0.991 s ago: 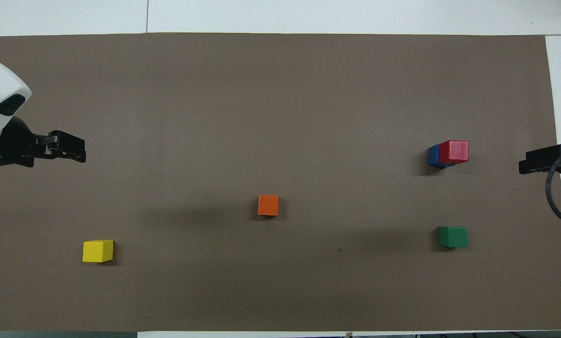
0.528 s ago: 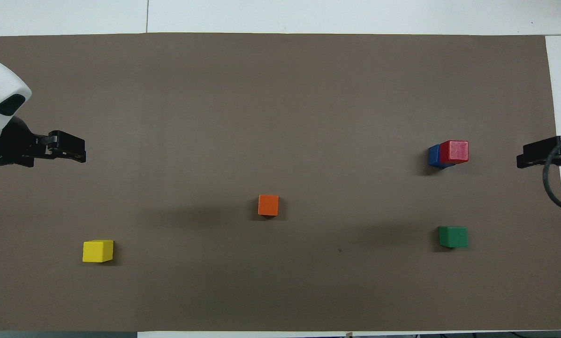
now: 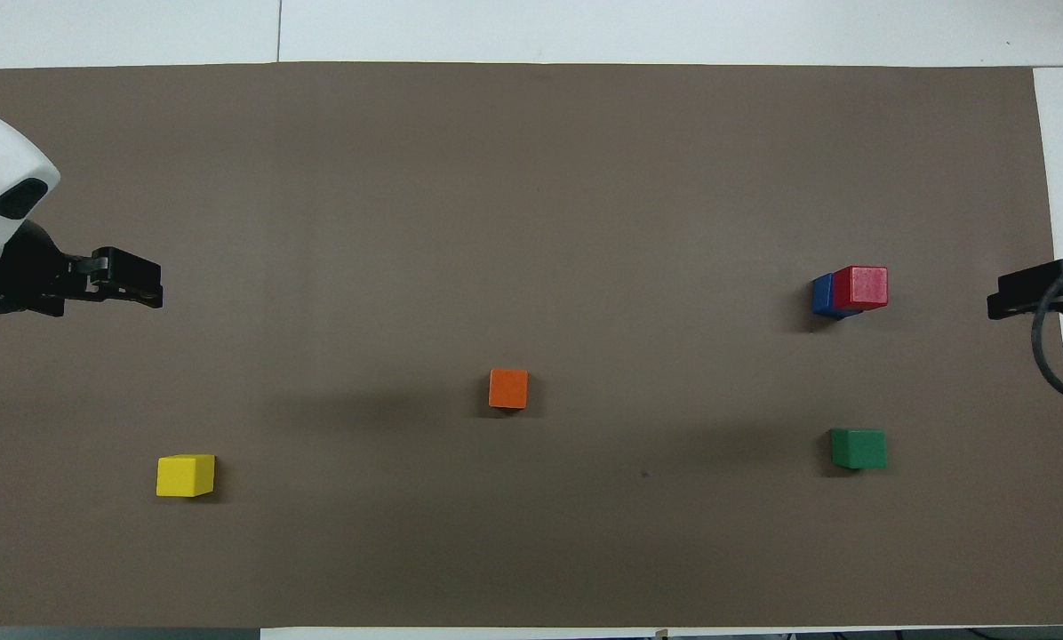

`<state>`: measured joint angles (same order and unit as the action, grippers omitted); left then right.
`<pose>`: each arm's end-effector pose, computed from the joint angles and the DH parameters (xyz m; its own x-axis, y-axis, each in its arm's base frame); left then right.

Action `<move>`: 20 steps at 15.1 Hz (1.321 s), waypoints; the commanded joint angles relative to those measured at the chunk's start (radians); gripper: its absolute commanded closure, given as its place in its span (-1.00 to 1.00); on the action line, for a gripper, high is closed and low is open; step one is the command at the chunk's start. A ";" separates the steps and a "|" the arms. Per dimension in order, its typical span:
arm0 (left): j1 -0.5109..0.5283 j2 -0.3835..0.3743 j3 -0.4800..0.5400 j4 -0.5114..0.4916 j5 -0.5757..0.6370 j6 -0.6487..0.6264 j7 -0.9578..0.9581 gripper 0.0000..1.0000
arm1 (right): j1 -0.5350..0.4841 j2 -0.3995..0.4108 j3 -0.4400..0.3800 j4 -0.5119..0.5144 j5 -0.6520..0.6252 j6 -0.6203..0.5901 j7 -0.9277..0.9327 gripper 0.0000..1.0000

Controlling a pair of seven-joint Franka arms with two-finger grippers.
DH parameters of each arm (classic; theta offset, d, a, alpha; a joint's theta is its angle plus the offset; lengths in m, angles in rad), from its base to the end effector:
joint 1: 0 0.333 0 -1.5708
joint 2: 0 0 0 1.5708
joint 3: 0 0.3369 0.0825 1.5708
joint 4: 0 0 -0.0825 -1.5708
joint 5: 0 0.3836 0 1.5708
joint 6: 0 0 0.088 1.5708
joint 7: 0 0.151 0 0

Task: Transfer red block to right arm and stack on blue block

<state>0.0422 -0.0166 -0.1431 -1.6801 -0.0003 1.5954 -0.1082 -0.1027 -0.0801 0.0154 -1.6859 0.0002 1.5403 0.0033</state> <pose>0.5412 -0.0554 0.5611 0.9977 0.0077 -0.0676 0.0071 -0.9999 -0.0094 0.5175 -0.0450 0.5880 0.9938 -0.0904 -0.0655 -0.0905 -0.9959 0.0012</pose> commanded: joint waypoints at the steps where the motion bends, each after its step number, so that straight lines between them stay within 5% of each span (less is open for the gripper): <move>1: 0.005 -0.013 0.000 -0.003 -0.013 -0.014 0.008 -1.00 | -0.012 0.008 0.006 0.015 -0.014 -0.011 -0.028 -1.00; 20: 0.005 -0.014 0.000 -0.003 -0.013 -0.014 0.008 -1.00 | -0.011 0.005 0.008 0.008 -0.032 -0.014 -0.080 -1.00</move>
<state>0.0422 -0.0166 -0.1431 -1.6801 -0.0003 1.5954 -0.1082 -0.1027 -0.0801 0.0155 -1.6856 -0.0212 1.5401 -0.0534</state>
